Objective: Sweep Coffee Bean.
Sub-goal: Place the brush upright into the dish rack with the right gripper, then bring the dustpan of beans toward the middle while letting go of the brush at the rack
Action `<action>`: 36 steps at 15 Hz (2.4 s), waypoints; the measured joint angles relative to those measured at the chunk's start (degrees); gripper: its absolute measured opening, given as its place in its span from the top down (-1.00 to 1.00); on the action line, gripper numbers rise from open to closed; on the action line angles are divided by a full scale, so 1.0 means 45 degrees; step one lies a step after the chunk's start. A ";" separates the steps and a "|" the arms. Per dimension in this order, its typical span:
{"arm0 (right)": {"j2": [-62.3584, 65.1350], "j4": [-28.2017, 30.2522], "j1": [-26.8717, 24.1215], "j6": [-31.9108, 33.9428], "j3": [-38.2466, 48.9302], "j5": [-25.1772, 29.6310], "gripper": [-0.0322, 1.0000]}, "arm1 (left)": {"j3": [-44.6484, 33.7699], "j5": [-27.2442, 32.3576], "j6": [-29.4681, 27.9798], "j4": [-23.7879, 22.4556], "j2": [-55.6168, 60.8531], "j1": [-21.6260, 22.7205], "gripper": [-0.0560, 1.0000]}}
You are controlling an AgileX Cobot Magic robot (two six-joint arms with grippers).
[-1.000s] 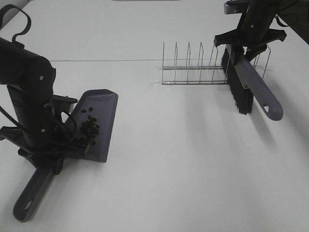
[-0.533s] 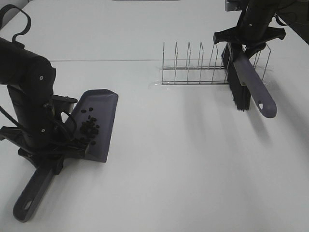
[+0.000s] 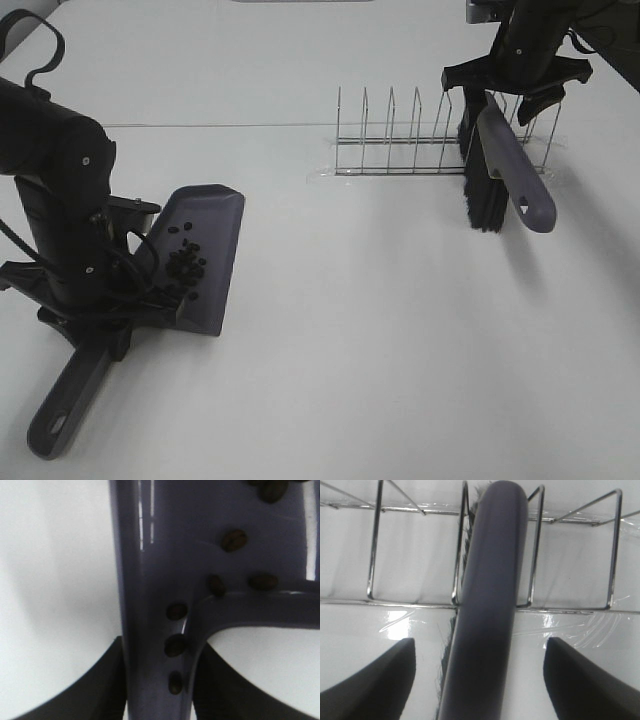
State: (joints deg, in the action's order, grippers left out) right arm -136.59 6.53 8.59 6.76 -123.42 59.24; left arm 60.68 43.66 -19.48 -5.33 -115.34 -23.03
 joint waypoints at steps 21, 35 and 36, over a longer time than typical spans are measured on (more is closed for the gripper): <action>0.9307 -0.1082 0.0013 -0.0013 0.8798 0.2330 -0.46 | 0.0547 -0.0828 0.0344 0.2215 0.1248 -0.0013 0.23; 1.9022 -0.1095 0.0013 0.0153 1.4184 0.2419 -0.46 | 0.2203 0.0306 0.0267 0.2763 -0.0573 -0.0917 0.22; 1.9277 -0.1146 0.0013 0.0242 1.4273 0.2394 -0.46 | 0.2203 0.0293 0.0267 0.2839 -0.0573 -0.0917 0.10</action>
State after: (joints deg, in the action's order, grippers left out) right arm -49.85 1.38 8.65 7.85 -59.19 70.02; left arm 70.59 44.98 -18.28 7.45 -117.91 -27.16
